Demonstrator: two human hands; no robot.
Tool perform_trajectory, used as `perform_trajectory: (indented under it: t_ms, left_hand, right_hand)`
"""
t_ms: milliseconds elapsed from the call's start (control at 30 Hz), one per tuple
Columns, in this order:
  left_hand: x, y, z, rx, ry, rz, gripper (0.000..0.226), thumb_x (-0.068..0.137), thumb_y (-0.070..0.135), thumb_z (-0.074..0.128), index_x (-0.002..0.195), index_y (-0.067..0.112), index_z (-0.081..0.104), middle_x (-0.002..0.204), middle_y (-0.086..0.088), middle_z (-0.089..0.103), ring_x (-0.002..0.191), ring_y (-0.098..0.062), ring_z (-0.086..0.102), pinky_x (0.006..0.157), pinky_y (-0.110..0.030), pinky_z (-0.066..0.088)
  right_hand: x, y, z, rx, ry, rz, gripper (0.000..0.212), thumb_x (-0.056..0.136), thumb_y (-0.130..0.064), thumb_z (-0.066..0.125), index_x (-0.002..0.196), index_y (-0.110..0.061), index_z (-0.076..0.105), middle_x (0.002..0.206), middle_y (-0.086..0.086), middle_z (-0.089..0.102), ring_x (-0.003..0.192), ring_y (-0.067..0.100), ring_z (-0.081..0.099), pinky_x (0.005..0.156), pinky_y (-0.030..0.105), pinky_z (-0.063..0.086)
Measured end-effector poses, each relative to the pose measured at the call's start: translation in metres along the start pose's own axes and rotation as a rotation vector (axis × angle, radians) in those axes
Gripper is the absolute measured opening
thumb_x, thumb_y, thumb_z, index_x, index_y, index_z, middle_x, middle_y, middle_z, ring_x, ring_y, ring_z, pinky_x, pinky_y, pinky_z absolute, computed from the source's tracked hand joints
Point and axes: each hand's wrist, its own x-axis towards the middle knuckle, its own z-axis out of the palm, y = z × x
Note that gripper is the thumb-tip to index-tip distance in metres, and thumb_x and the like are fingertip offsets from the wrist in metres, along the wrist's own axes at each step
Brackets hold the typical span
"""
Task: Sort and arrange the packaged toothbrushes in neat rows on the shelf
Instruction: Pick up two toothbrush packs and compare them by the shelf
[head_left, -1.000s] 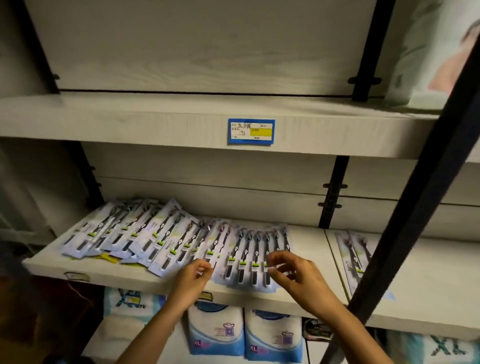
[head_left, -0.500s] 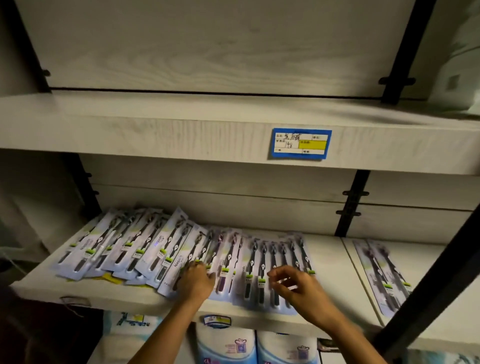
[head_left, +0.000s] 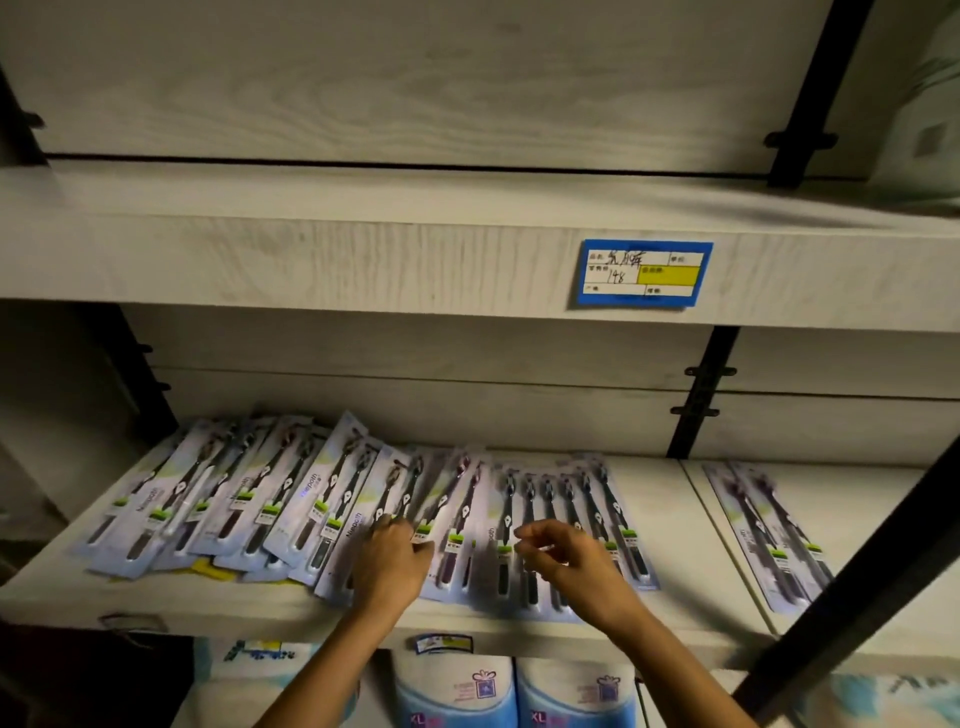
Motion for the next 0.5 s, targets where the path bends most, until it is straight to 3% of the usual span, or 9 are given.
perform_trajectory:
  t_ms: [133, 200, 300, 433, 500]
  left_hand:
    - [-0.027, 0.024, -0.016, -0.162, 0.072, 0.101, 0.018, 0.087, 0.04, 0.058, 0.089, 0.022, 0.057, 0.085, 0.011, 0.055, 0.072, -0.003, 0.053, 0.05, -0.01, 0.032]
    - [-0.041, 0.036, -0.015, -0.179, 0.109, 0.155, 0.017, 0.086, 0.04, 0.057, 0.09, 0.024, 0.058, 0.093, 0.011, 0.054, 0.084, -0.007, 0.057, 0.062, -0.011, 0.034]
    - [-0.056, 0.042, -0.007, -0.198, 0.12, 0.193, 0.017, 0.086, 0.038, 0.054, 0.098, 0.025, 0.055, 0.104, 0.012, 0.052, 0.095, -0.006, 0.054, 0.074, -0.014, 0.037]
    - [-0.064, 0.038, 0.0, -0.216, 0.091, 0.26, 0.019, 0.082, 0.046, 0.055, 0.091, 0.03, 0.057, 0.097, 0.016, 0.051, 0.091, -0.002, 0.052, 0.073, -0.017, 0.043]
    - [-0.061, 0.033, 0.0, -0.299, 0.051, 0.259, 0.016, 0.081, 0.045, 0.057, 0.087, 0.03, 0.058, 0.093, 0.016, 0.054, 0.087, -0.001, 0.053, 0.071, -0.015, 0.043]
  right_hand:
    - [0.0, -0.009, 0.024, 0.349, -0.082, 0.133, 0.03, 0.095, -0.027, 0.052, 0.123, -0.017, 0.051, 0.117, 0.007, 0.063, 0.088, 0.011, 0.065, 0.065, 0.015, 0.051]
    - [-0.001, -0.012, 0.031, 0.443, -0.086, 0.152, 0.025, 0.094, -0.028, 0.053, 0.115, -0.015, 0.054, 0.109, 0.009, 0.066, 0.085, 0.012, 0.067, 0.068, 0.017, 0.052]
    - [0.0, -0.009, 0.033, 0.547, -0.046, 0.131, 0.032, 0.092, -0.02, 0.058, 0.109, 0.006, 0.053, 0.097, 0.026, 0.064, 0.08, 0.017, 0.064, 0.071, 0.024, 0.055]
    - [-0.001, -0.001, 0.029, 0.544, -0.007, 0.133, 0.023, 0.09, -0.004, 0.058, 0.112, 0.0, 0.056, 0.081, 0.007, 0.066, 0.057, 0.001, 0.062, 0.051, 0.013, 0.045]
    - [-0.002, 0.004, 0.024, 0.503, -0.008, 0.137, 0.025, 0.09, -0.005, 0.057, 0.115, -0.004, 0.055, 0.085, 0.006, 0.067, 0.062, 0.003, 0.063, 0.052, 0.014, 0.046]
